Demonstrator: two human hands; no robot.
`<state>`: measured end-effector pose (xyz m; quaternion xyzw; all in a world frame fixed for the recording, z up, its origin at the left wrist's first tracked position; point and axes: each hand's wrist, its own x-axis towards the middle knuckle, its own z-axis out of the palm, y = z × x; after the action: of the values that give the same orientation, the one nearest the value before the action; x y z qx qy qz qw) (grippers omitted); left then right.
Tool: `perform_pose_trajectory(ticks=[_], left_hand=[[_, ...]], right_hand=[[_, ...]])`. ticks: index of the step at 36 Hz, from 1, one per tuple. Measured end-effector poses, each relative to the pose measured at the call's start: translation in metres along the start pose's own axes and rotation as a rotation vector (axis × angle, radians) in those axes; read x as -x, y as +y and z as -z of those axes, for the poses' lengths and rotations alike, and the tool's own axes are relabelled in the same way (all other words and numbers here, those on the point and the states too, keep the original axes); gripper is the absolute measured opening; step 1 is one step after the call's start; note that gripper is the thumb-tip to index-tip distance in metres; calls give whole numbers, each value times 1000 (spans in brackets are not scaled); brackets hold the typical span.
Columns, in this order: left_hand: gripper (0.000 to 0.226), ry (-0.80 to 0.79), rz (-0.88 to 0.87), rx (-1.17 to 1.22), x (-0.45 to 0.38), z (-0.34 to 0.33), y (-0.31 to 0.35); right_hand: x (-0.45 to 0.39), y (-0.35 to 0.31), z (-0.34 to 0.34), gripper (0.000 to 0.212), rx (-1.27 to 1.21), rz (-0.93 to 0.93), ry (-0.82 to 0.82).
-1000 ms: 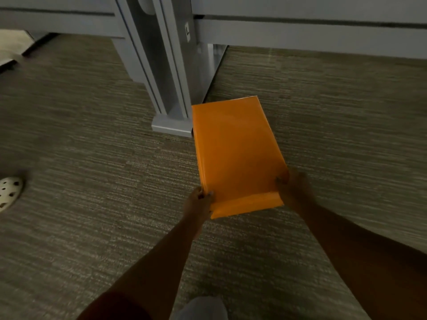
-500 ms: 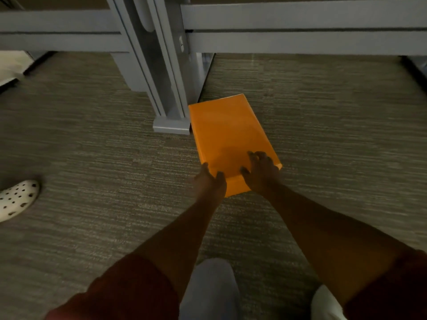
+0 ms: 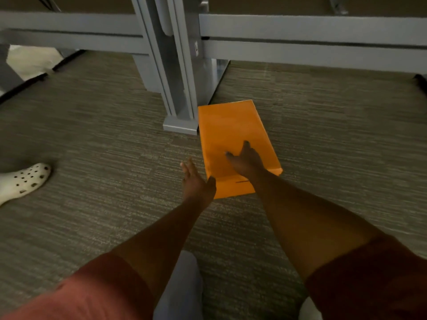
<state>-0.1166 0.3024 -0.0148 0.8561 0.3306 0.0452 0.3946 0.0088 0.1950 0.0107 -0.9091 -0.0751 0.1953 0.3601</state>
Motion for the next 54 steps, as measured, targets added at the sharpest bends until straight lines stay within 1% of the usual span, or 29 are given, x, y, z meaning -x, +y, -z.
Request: perform_pose_trajectory(ticks=[2, 4, 8, 10, 12, 14, 16, 17, 19, 21, 22, 24, 25, 26, 29, 33, 37, 41, 45, 48, 51, 52, 53, 54], left_hand=[[94, -14, 11, -14, -9, 1, 1], [93, -25, 34, -9, -20, 0, 1], [92, -81, 106, 61, -39, -13, 1], [93, -108, 160, 130, -46, -23, -2], [95, -123, 202, 173, -54, -33, -4], [98, -127, 243, 246, -59, -42, -7], [101, -128, 305, 341, -64, -50, -7], [99, -131, 344, 365, -67, -53, -7], [89, -173, 402, 406, -72, -59, -6], [75, -211, 432, 493, -76, -63, -4], [70, -205, 442, 527, -78, -65, -4], [59, -156, 449, 560, -81, -67, -6], [54, -129, 444, 571, -83, -67, -8], [50, -106, 431, 577, -85, -65, -9], [44, -67, 395, 565, -98, -58, -12], [37, -75, 386, 568, -126, -45, -12], [18, -96, 349, 548, -154, -28, -13], [19, -120, 315, 546, -176, -15, -20], [22, -87, 314, 536, -190, -9, -31], [18, -71, 314, 581, -191, -11, -36], [15, -15, 382, 624, -187, -16, -40], [18, -6, 429, 641, -185, -18, -40], [28, -23, 474, 681, -183, -20, -41], [44, -63, 505, 737, -182, -23, -42]], right_hand=[[-7, -12, -5, 95, -3, 46, 32], [-13, -9, -9, 92, 17, 49, 55], [-28, 27, -9, 87, 60, -131, 185], [-38, 43, -3, 88, -22, -232, 240], [-48, 58, 8, 89, -180, -346, 293], [-57, 71, 18, 92, -282, -455, 349], [-65, 85, 27, 93, -356, -513, 387], [-68, 91, 30, 91, -442, -518, 387], [-72, 101, 30, 80, -661, -529, 342], [-72, 102, 26, 67, -773, -567, 249], [-72, 101, 24, 58, -781, -584, 211], [-74, 99, 20, 30, -712, -586, 204], [-77, 100, 19, 21, -663, -580, 219], [-80, 100, 17, 18, -633, -575, 230], [-89, 101, 15, 17, -581, -544, 243], [-96, 92, 6, 35, -529, -429, 277], [-100, 76, -6, 38, -466, -413, 286], [-101, 69, -24, 40, -465, -411, 244], [-97, 66, -34, 41, -443, -370, 171], [-99, 63, -37, 44, -386, -331, 169], [-101, 63, -38, 40, -430, -379, 195], [-100, 63, -38, 37, -475, -405, 207], [-100, 63, -38, 34, -525, -428, 215], [-101, 61, -39, 34, -583, -447, 212]])
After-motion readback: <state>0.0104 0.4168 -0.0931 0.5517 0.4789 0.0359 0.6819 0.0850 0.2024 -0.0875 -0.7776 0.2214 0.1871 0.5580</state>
